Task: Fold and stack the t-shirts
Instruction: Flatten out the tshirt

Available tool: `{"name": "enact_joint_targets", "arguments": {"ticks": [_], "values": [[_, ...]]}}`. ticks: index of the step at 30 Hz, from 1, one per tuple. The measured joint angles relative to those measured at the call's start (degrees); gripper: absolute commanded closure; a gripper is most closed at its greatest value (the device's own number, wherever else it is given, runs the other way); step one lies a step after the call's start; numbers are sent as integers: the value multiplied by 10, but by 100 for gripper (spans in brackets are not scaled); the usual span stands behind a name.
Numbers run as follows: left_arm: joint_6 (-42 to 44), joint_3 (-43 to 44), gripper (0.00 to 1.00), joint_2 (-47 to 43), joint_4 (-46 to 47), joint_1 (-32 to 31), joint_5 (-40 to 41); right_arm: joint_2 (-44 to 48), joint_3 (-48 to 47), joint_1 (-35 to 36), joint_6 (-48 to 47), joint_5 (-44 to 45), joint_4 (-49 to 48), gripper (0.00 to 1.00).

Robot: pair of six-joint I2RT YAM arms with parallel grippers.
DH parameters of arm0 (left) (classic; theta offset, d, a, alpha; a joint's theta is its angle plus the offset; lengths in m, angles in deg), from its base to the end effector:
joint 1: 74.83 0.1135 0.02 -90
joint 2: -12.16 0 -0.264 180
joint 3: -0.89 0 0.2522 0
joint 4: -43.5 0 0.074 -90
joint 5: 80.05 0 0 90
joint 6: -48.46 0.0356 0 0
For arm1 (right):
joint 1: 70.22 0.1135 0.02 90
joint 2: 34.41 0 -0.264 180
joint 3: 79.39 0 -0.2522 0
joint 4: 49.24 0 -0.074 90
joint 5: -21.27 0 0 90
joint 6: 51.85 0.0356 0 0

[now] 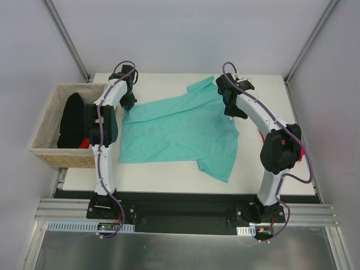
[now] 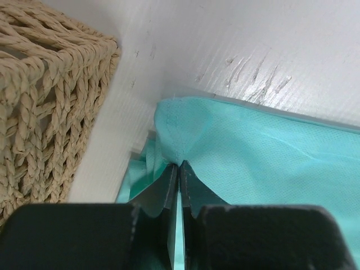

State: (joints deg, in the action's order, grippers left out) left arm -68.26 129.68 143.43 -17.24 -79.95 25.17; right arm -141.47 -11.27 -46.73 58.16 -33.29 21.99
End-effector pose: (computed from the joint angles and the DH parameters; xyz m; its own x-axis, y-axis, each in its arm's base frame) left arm 0.4938 -0.0349 0.2043 -0.7800 -0.3657 -0.5078 -0.4281 0.9037 0.0068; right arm 0.3659 0.1365 0.2927 -0.8280 -0.0559 -0.5579 0.1824 0.9140 -0.3624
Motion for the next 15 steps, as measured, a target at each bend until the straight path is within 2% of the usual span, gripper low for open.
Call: {"name": "enact_joint_targets", "arguments": {"ticks": [7, 15], "values": [[-8, 2, 100, 0, -1, 7, 4, -8, -6, 0, 0, -4, 3, 45], [-11, 47, 100, 0, -1, 15, 4, -23, -35, 0, 0, -10, 7, 45]]}}
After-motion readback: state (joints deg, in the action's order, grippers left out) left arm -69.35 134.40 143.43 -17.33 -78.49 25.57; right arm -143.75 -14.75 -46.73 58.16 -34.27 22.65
